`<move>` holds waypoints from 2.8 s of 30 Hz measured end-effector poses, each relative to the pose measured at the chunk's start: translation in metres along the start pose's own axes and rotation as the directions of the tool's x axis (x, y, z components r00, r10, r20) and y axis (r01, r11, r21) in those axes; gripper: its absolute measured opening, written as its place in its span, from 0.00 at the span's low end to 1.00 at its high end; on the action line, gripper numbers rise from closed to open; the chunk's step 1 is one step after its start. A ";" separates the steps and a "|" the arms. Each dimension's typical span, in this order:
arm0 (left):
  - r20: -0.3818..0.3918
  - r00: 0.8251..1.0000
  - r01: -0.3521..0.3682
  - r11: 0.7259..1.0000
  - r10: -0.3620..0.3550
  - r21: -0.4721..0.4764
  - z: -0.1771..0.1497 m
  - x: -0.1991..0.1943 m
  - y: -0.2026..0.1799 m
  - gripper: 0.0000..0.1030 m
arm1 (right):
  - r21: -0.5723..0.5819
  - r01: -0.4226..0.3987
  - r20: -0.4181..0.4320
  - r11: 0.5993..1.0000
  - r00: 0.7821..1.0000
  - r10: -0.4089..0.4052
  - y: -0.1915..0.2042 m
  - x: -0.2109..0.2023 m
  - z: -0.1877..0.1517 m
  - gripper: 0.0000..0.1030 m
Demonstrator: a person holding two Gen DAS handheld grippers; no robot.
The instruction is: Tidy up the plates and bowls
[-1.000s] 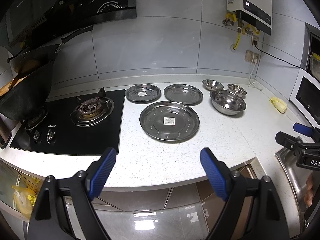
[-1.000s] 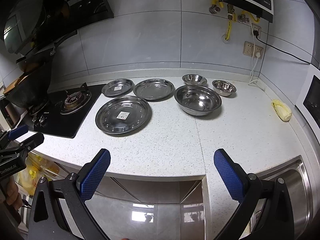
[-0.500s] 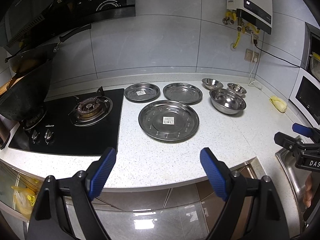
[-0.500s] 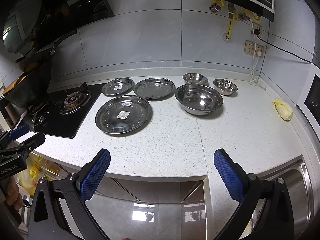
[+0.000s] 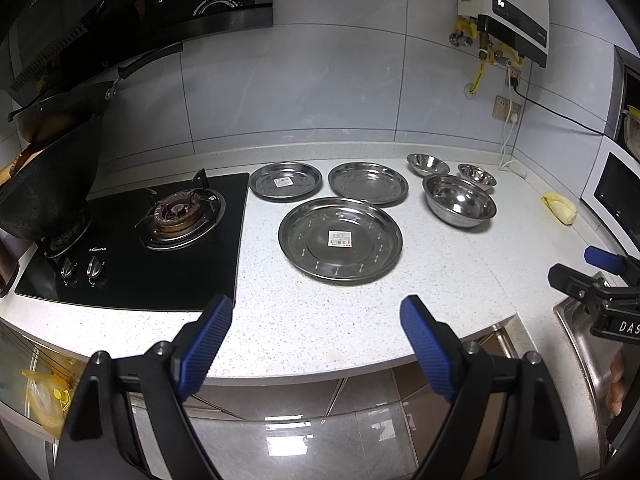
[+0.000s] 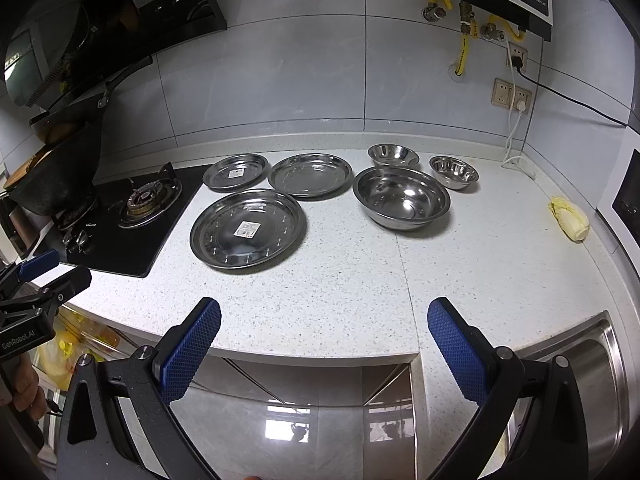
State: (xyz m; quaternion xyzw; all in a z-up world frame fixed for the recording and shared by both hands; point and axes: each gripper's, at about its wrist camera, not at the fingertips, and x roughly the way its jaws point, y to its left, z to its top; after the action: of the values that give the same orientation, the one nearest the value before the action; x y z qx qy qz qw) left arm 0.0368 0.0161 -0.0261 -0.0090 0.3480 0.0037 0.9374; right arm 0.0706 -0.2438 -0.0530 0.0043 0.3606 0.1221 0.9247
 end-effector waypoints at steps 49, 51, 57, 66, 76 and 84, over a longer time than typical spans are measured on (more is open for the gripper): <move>-0.299 0.954 -0.059 0.975 -0.008 -0.214 0.054 0.319 0.052 0.81 | -0.006 -0.120 -0.264 0.993 0.958 0.114 0.053 0.308 0.058 0.62; -0.291 0.956 -0.019 0.976 -0.045 -0.215 0.056 0.320 0.053 0.75 | -0.015 -0.130 -0.259 0.991 0.958 0.122 0.054 0.308 0.059 0.53; -0.300 0.953 -0.047 0.955 -0.045 -0.292 0.051 0.319 0.072 0.11 | -0.022 -0.108 -0.228 0.994 0.968 0.101 0.044 0.308 0.057 0.15; -0.302 0.948 -0.030 0.920 -0.097 -0.392 0.042 0.308 0.079 0.07 | -0.003 -0.150 -0.215 0.989 0.966 0.146 0.033 0.300 0.054 0.13; -0.291 0.956 -0.069 0.944 -0.029 -0.322 0.062 0.230 0.052 0.08 | -0.030 -0.201 -0.211 0.979 0.959 0.190 0.022 0.240 0.058 0.13; -0.255 0.961 0.030 0.955 -0.110 -0.296 0.089 0.202 0.064 0.08 | -0.038 -0.157 -0.165 0.987 0.975 0.149 0.031 0.189 0.082 0.13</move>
State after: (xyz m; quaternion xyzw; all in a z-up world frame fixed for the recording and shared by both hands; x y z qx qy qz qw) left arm 0.2471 0.0816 -0.0907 -0.1589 0.4672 0.0197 0.8695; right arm 0.2524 -0.1637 -0.1154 -0.0013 0.4299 0.2022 0.8799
